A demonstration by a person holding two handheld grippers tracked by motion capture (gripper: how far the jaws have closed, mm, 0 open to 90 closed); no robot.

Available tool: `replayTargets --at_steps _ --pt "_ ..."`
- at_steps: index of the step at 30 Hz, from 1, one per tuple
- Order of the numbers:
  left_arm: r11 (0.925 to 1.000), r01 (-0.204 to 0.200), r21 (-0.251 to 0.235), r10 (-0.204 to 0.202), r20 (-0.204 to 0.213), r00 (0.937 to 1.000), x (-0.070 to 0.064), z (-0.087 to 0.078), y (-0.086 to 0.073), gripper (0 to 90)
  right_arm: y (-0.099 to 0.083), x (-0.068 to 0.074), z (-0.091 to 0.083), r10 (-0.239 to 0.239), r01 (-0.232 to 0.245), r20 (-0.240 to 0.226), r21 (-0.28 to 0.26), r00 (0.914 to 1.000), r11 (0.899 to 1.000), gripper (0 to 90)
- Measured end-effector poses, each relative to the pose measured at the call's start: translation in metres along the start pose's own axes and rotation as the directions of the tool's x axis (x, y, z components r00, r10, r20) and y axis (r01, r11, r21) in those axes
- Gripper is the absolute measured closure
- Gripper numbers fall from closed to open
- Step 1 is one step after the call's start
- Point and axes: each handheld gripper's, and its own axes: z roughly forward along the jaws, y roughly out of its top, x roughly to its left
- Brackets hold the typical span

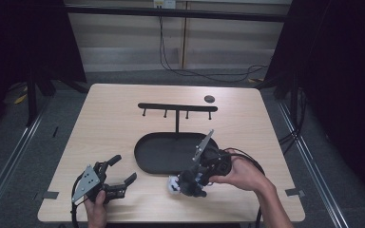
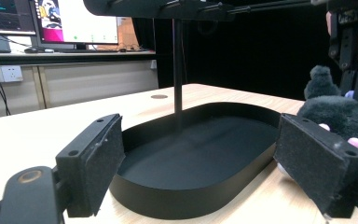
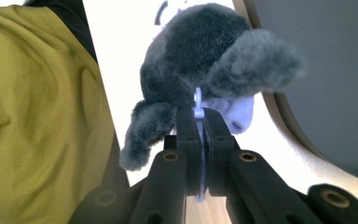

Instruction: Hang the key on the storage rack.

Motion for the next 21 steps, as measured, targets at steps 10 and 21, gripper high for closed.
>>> replayTargets --at_steps 10,21 --pt "1.0 0.005 0.001 -0.005 -0.001 1.0 0.0 0.0 0.0 15.5 0.025 0.005 -0.018 -0.052 0.052 -0.006 -0.003 0.9986 0.999 87.1" --pt "1.0 0.005 0.002 -0.005 -0.002 1.0 0.0 0.0 0.0 15.5 0.049 0.008 -0.035 -0.094 0.094 0.011 0.022 0.9955 0.995 87.0"
